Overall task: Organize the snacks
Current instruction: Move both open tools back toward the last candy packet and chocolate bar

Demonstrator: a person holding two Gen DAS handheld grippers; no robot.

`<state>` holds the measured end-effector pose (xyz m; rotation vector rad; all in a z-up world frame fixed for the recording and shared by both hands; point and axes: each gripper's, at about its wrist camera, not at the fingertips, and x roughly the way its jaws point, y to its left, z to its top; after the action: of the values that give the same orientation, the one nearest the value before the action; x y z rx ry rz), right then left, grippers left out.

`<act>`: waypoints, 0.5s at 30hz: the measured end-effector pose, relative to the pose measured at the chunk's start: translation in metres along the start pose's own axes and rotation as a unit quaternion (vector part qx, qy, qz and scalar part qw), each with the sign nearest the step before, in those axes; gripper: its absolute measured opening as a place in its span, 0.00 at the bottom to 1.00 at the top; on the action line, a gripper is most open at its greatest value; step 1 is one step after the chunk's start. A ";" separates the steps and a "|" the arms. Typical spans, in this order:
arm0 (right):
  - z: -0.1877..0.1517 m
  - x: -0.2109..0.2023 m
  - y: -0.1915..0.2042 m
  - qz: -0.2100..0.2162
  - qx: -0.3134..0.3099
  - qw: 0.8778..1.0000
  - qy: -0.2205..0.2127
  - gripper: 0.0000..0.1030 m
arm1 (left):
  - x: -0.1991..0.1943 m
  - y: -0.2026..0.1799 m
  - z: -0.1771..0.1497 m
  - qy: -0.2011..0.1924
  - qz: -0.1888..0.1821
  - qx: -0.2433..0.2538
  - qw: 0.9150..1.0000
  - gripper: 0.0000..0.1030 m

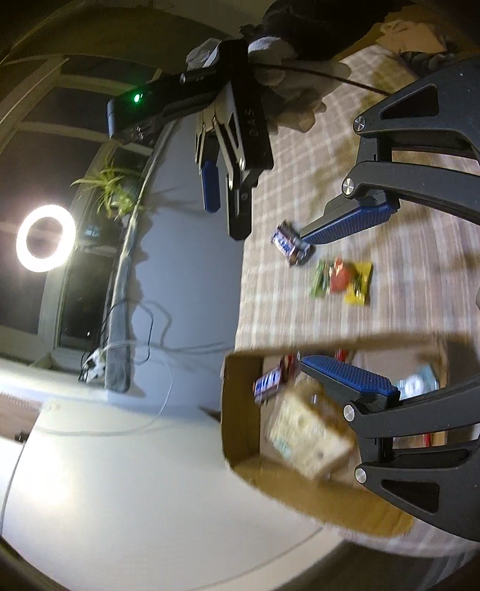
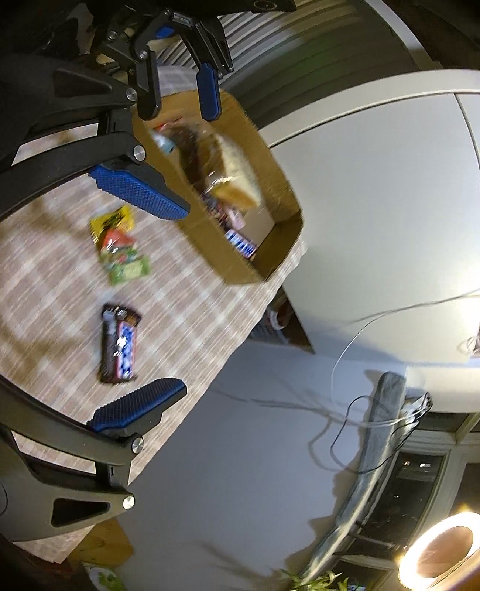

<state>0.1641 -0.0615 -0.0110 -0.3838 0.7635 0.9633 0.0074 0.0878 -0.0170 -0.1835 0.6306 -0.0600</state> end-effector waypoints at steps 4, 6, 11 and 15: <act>-0.014 0.005 -0.018 0.013 -0.004 1.000 0.016 0.87 | 0.013 -0.020 -0.003 0.015 -0.015 0.013 1.000 0.58; -0.020 0.009 -0.024 0.026 -0.013 0.999 0.028 0.87 | 0.021 -0.029 -0.004 0.023 -0.019 0.019 0.999 0.56; -0.035 0.020 -0.029 0.034 -0.062 0.996 0.050 0.87 | 0.048 -0.041 -0.008 0.048 -0.015 0.020 0.999 0.52; -0.046 0.033 -0.031 0.040 -0.106 0.991 0.066 0.87 | 0.069 -0.044 -0.011 0.069 -0.006 0.022 0.997 0.49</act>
<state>0.1830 -0.0866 -0.0672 -0.6111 0.8031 1.1064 0.0559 0.0353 -0.0576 -0.1414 0.7653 -0.0977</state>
